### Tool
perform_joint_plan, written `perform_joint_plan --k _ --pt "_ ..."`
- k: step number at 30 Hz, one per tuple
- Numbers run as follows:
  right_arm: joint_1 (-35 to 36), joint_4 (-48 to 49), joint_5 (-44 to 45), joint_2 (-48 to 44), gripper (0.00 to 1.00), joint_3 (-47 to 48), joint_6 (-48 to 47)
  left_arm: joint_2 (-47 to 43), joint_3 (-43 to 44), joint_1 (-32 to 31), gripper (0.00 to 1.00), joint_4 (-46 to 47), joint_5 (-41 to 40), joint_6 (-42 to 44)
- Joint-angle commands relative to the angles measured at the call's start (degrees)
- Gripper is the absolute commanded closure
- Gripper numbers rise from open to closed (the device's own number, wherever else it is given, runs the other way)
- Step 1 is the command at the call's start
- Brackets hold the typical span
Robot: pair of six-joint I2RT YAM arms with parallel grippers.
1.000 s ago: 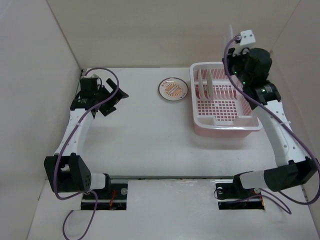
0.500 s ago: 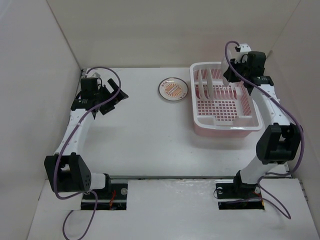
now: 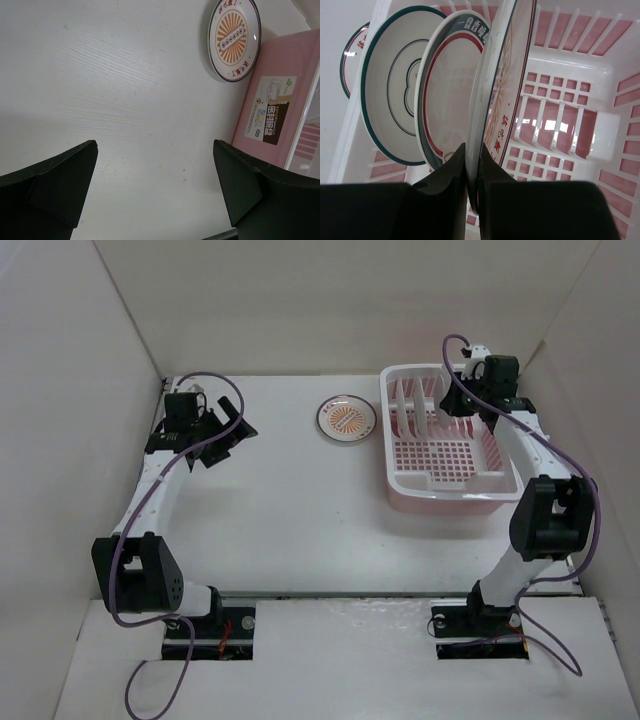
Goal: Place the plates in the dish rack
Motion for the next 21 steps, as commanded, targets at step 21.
perform_joint_plan --k 21 --pt "-0.2 4.1 1.6 4.3 0.68 1.8 2.0 -0.4 2.1 -0.3 0.0 0.7 0.9 1.1"
